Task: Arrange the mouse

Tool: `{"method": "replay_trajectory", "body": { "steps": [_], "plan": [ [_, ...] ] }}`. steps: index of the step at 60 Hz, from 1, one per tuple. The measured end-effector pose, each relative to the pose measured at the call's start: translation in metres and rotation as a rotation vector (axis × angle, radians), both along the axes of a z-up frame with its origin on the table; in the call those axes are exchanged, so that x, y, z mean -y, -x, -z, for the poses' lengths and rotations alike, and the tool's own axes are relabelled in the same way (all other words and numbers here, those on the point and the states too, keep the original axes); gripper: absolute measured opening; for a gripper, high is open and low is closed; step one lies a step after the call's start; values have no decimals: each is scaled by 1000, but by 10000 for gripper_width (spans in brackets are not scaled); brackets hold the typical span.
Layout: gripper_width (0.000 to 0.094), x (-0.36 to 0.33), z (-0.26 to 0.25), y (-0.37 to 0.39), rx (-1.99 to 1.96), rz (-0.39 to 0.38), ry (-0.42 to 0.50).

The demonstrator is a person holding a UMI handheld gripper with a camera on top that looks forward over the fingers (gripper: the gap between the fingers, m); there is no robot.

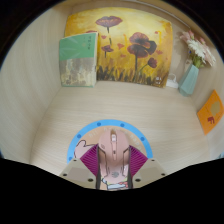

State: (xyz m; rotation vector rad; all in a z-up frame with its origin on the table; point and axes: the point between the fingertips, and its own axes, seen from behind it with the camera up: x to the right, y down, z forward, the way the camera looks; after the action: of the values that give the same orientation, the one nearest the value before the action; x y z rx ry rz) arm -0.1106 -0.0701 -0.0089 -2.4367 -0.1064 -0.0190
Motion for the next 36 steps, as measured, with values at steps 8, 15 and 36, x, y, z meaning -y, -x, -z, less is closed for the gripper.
{"method": "replay_trajectory", "body": {
  "steps": [8, 15, 36],
  "plan": [
    [388, 4, 4, 1, -11, 29, 5],
    [482, 2, 6, 1, -24, 34, 4],
    [739, 3, -95, -10, -80, 77, -58]
  ]
}}
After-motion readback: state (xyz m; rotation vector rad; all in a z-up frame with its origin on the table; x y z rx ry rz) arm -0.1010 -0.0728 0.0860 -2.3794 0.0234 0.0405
